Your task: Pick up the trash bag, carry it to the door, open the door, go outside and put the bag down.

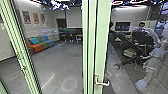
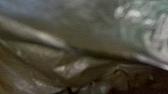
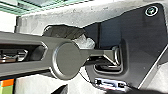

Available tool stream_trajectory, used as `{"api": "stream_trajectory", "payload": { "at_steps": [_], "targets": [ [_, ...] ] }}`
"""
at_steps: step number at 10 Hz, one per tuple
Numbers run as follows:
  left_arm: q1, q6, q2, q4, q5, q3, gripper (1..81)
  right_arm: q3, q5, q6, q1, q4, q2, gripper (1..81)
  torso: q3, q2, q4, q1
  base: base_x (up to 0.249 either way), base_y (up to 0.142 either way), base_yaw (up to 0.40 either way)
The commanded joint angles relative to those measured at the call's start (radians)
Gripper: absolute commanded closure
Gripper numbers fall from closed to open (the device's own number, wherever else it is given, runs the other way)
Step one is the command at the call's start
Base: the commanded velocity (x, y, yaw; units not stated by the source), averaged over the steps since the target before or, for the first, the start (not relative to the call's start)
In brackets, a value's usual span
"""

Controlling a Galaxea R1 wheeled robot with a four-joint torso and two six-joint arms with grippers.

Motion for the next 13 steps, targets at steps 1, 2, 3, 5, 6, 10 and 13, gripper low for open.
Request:
{"api": "stream_trajectory", "payload": {
  "at_steps": [1, 2, 3, 5, 6, 10, 13],
  "targets": [
    [-0.049, 0.004, 0.017, -0.011, 0.073, 0.004, 81.1, 0.221, -0.041, 0.006, 0.091, 0.003, -0.210, 1.0, 0.000, 0.000, 0.000, 0.000, 0.000, 0.000, 0.000],
    [-0.049, 0.004, 0.023, -0.011, 0.073, 0.003, 81.1, 0.261, -0.041, 0.006, 0.111, 0.021, -0.250, 1.0, 0.000, 0.000, 0.000, 0.000, 0.000, 0.000, 0.000],
    [-0.048, 0.004, 0.029, -0.011, 0.073, 0.001, 81.1, 0.293, -0.041, 0.006, 0.133, 0.039, -0.280, 1.0, 0.000, 0.000, 0.000, 0.000, 0.000, 0.000, 0.000],
    [-0.049, 0.004, 0.040, -0.010, 0.073, 0.001, 81.1, 0.364, -0.042, 0.006, 0.194, 0.062, -0.348, 1.0, 0.000, 0.000, 0.000, 0.000, 0.000, 0.000, 0.000],
    [-0.047, 0.006, 0.045, -0.008, 0.073, 0.001, 81.1, 0.414, -0.042, 0.006, 0.229, 0.088, -0.402, 1.0, 0.000, 0.000, 0.000, 0.000, 0.000, 0.000, 0.000],
    [-0.047, 0.006, 0.072, -0.008, 0.073, -0.039, 81.1, 0.531, -0.051, 0.007, 0.356, 0.181, -0.537, 1.0, 0.000, 0.000, 0.000, 0.000, 0.000, 0.000, 0.000],
    [-0.047, 0.006, 0.083, -0.008, 0.073, -0.048, 81.1, 0.571, -0.140, 0.007, 0.519, 0.273, -0.612, 1.0, 0.000, 0.000, 0.000, 0.000, 0.000, 0.000, 0.000]
  ]
}}
